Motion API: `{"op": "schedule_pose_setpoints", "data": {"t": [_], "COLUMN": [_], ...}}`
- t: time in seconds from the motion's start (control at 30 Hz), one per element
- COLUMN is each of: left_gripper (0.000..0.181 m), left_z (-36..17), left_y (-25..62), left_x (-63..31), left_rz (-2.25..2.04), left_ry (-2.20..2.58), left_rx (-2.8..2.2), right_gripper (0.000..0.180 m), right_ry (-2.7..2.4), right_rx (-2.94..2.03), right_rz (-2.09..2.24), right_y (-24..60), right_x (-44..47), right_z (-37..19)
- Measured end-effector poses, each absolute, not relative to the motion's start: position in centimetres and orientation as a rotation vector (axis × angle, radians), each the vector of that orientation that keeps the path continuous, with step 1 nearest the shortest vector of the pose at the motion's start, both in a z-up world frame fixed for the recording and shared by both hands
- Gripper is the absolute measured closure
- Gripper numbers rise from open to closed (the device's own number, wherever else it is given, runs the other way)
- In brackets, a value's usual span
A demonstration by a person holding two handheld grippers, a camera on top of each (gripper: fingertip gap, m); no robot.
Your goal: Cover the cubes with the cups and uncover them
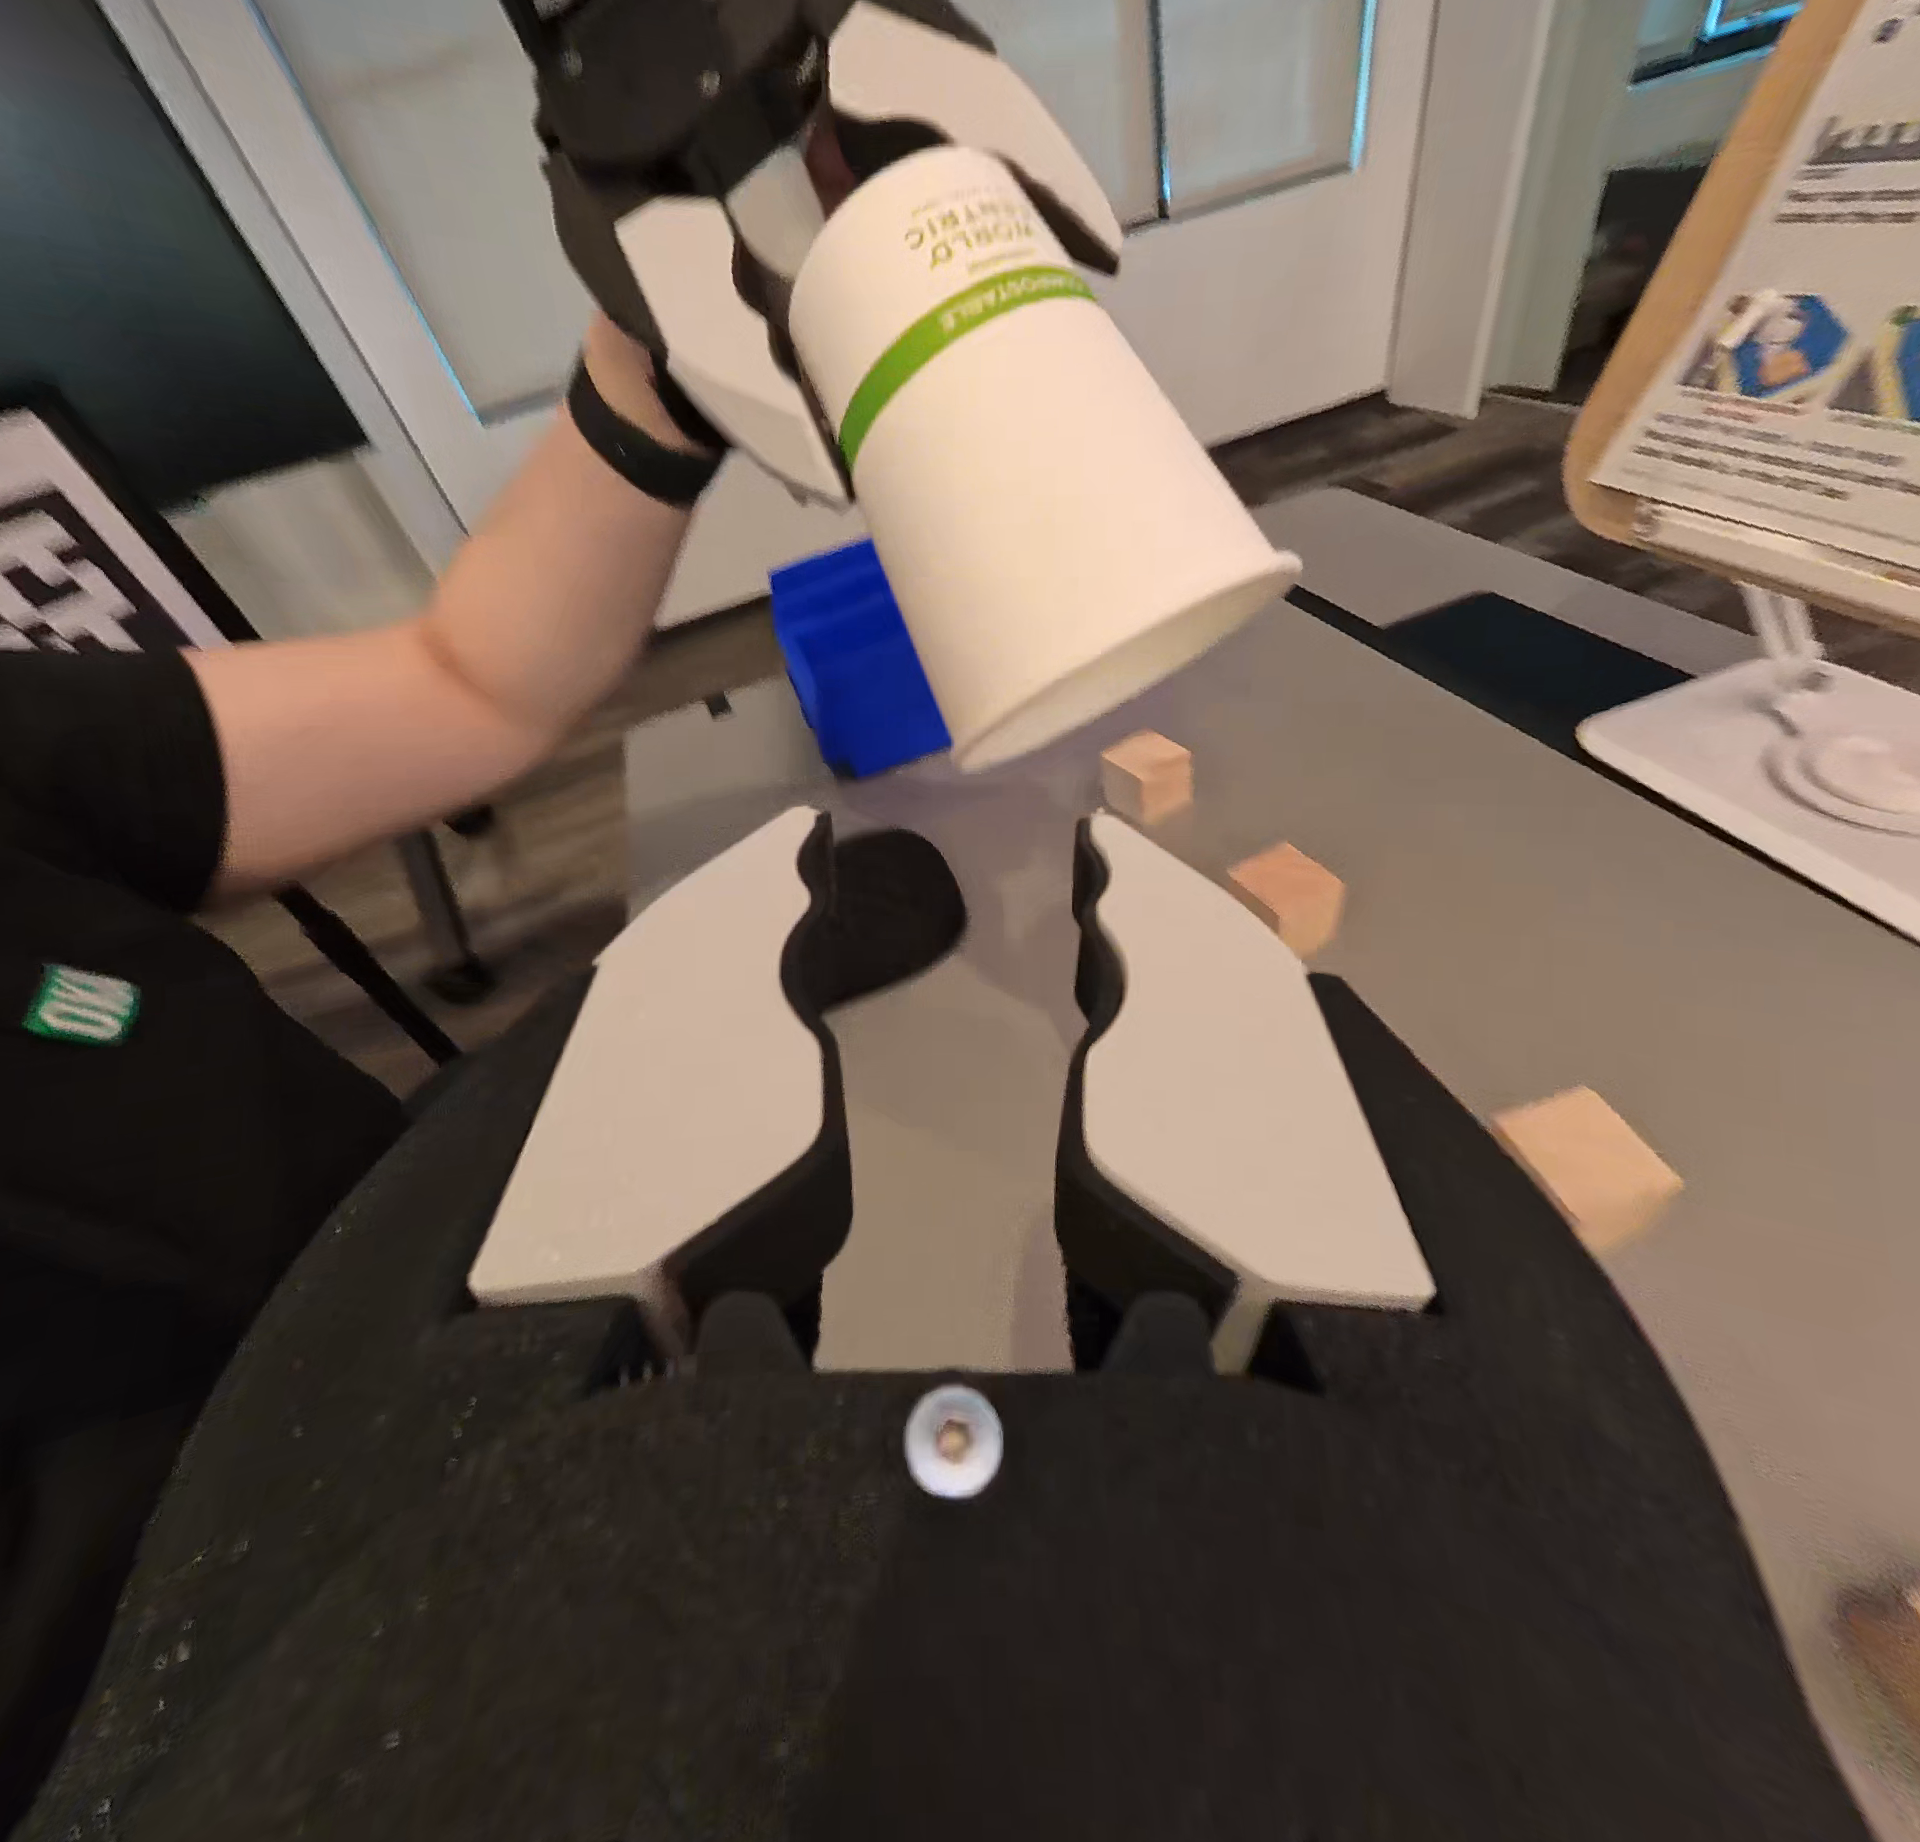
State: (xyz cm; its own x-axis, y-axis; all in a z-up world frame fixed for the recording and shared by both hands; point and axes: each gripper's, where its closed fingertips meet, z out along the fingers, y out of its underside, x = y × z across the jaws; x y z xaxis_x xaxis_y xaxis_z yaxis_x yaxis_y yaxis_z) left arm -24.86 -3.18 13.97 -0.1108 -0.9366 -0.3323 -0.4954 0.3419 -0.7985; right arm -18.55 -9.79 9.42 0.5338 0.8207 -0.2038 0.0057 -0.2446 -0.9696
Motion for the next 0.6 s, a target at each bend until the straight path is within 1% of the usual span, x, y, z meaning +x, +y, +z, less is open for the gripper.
{"op": "schedule_pose_setpoints", "data": {"t": [0.23, 0.33, 0.4, 0.43, 0.47, 0.5, 0.6], "left_gripper": [0.102, 0.102, 0.102, 0.102, 0.102, 0.103, 0.103], "left_z": [13.9, 13.6, 13.3, 13.0, 12.8, 12.5, 11.9], "left_y": [-4.7, -5.2, -5.4, -5.6, -5.7, -5.7, -5.8], "left_x": [-23.1, -23.0, -22.9, -22.9, -22.8, -22.8, -22.7], "left_rz": [-0.667, -0.699, -0.717, -0.722, -0.727, -0.728, -0.737], "left_ry": [1.778, 1.789, 1.798, 1.803, 1.809, 1.811, 1.802], "left_rx": [-1.225, -1.22, -1.217, -1.217, -1.218, -1.217, -1.211], "right_gripper": [0.139, 0.144, 0.155, 0.162, 0.174, 0.177, 0.179], "right_ry": [-0.632, -0.634, -0.638, -0.64, -0.646, -0.649, -0.634], "right_rx": [-1.515, -1.452, -1.393, -1.357, -1.319, -1.288, -1.313], "right_rz": [1.16, 1.286, 1.366, 1.406, 1.446, 1.484, 1.521], "right_y": [-8.8, -9.2, -9.6, -9.9, -10.2, -10.5, -10.4], "right_x": [-20.3, -21.0, -21.2, -21.2, -21.2, -21.1, -20.9], "right_z": [10.5, 11.1, 11.5, 11.8, 12.1, 12.3, 11.7]}}
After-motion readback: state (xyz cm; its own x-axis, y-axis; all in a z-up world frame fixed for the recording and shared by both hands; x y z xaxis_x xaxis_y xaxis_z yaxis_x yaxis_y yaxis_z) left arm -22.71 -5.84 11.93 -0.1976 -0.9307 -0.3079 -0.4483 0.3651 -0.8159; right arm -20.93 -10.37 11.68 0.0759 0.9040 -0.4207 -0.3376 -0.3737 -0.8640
